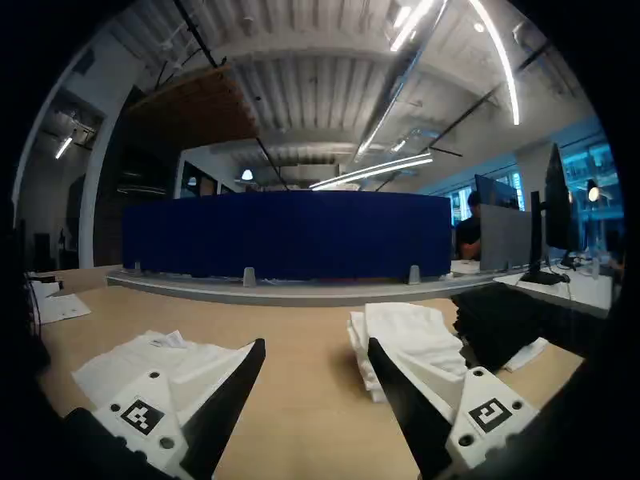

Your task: Fold towel

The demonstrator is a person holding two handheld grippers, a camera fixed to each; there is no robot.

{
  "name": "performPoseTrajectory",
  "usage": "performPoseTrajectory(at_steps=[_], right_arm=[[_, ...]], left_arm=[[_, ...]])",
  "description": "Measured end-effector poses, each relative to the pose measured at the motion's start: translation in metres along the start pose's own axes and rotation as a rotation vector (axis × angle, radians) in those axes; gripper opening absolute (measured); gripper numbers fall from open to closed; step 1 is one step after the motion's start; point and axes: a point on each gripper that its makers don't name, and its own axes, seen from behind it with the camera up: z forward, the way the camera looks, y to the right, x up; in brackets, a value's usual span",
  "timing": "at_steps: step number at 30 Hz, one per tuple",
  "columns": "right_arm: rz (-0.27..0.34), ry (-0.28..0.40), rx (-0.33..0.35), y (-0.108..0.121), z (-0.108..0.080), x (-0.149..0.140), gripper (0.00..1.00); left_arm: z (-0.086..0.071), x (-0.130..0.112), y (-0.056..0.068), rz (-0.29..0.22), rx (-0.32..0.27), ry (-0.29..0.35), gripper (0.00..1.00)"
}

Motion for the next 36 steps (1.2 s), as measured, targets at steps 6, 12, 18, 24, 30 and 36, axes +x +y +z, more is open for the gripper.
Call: performPoseTrajectory(at_steps=[6, 12, 18, 24, 30, 36], right_arm=[[0.001, 0.000, 0.000, 0.001, -0.001, 0.000, 0.99], [0.000, 0.000, -0.004, 0.000, 0.000, 0.000, 0.99], [-0.004, 0.008, -0.026, 0.008, 0.002, 0.005, 0.99], [0.001, 0.025, -0.020, 0.006, -0.002, 0.034, 0.99], [-0.031, -0.001, -0.030, 0.004, -0.008, 0.072, 0.99], [-0.058, -0.005, -0.029, -0.001, -0.013, 0.117, 0.99]], left_arm=[[-0.001, 0.000, 0.000, 0.000, 0.000, 0.000, 0.97], [-0.002, 0.001, 0.002, 0.000, -0.003, -0.001, 0.97], [-0.001, 0.002, -0.001, 0.001, 0.004, -0.003, 0.97], [-0.001, 0.033, 0.001, 0.025, -0.005, 0.025, 0.97], [-0.001, 0.084, 0.003, 0.038, -0.010, 0.032, 0.98], [-0.004, 0.134, 0.002, 0.044, -0.003, 0.032, 0.97]])
